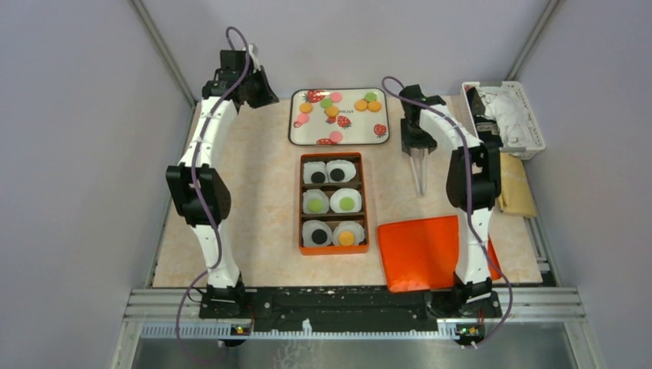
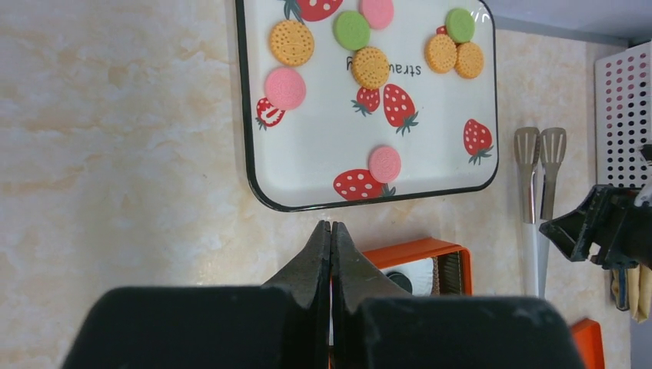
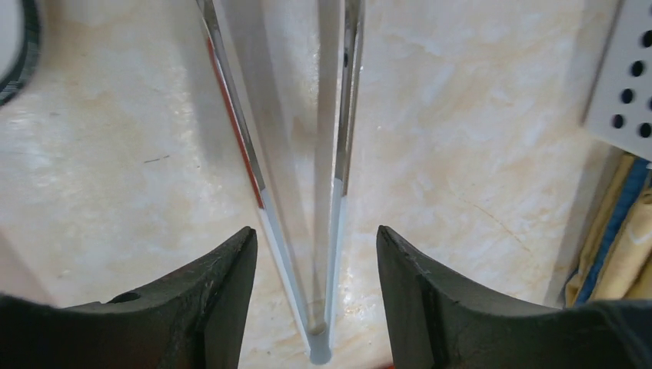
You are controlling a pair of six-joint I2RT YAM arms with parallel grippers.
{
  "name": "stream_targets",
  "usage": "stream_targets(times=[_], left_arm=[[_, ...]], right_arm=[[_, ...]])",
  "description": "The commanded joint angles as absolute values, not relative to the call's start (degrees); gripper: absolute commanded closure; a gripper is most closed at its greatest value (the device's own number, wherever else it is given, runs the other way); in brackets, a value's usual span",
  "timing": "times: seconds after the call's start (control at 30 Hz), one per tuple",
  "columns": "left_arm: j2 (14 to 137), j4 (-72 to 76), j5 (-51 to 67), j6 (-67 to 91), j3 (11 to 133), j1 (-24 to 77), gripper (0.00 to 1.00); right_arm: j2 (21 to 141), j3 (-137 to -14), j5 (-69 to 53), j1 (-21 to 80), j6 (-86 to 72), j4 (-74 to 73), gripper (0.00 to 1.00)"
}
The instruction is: Pack the cookies
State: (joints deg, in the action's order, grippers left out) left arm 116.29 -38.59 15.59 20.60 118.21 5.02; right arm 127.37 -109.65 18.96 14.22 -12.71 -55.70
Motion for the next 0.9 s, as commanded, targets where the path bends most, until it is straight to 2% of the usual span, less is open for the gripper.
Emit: stream_targets(times=[0.0,0.23,0.4,0.57,0.73,0.87], left_arm=[[109.98,-38.52,17.78,19.21,120.06,4.57,1.0],[111.01,-38.56,23.79,17.79,121.72,4.69,1.0],[112.72,-39.29,26.6,16.68,120.61,8.88,1.0],[114.07,-44.05,25.92,14.75,116.84,16.08,1.0],[111.0,-40.79,21.61,15.94,101.03,22.02,1.0],[108.46,-37.11,19.35,19.47,89.17,23.94,1.0]], right_arm=[[117.0,-115.3,18.95,13.93,-13.75,-54.0,0.42],[112.0,-117.43,11.11,14.15,-14.59,-54.82,0.44],[108.1,-116.92,6.79,14.99,-15.98,-50.32,0.49],[97.88,-103.53,3.35,18.2,-19.2,-41.11,0.5],[83.16,-82.89,4.83,23.65,-22.02,-32.43,0.48],[72.01,-71.14,5.87,24.7,-24.28,-32.45,0.49]])
